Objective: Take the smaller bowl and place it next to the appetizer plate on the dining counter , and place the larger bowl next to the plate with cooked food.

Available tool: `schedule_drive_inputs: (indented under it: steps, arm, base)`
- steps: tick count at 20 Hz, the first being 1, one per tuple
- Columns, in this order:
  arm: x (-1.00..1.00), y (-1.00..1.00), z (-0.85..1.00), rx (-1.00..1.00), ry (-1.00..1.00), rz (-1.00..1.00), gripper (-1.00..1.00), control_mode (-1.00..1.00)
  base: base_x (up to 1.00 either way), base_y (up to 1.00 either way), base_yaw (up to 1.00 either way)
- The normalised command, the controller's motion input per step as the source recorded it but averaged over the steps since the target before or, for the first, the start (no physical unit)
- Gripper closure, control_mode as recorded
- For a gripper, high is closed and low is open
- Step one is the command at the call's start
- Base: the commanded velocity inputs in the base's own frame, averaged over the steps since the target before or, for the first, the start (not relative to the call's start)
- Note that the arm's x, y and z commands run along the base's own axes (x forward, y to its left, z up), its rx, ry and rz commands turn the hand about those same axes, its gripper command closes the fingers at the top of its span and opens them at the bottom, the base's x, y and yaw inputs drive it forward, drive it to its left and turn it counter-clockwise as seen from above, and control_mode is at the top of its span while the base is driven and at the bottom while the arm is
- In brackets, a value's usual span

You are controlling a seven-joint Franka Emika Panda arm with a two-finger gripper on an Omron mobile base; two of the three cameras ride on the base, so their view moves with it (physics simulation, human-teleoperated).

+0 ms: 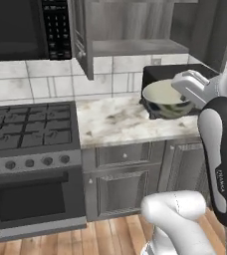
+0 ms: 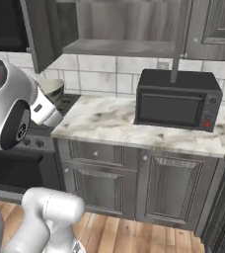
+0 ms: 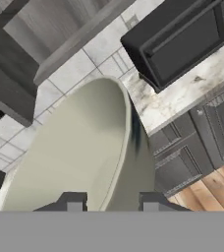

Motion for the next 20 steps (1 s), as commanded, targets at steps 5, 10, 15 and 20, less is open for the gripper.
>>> schedule_drive_inputs:
  steps: [5, 10, 15, 20]
  arm:
    - [0.00, 0.00, 0.00, 0.00, 0.00, 0.00, 1.00, 1.00]
    - [0.00, 0.00, 0.00, 0.00, 0.00, 0.00, 1.00, 1.00]
    - [0.00, 0.00, 0.00, 0.00, 0.00, 0.00, 1.00, 1.00]
    - [0.00, 0.00, 0.00, 0.00, 0.00, 0.00, 1.00, 1.00]
  base:
    - [-1.00, 0.40, 0.06]
    - [-1.00, 0.40, 0.05]
    - [-1.00, 0.38, 0.06]
    - [-1.00, 0.47, 0.07]
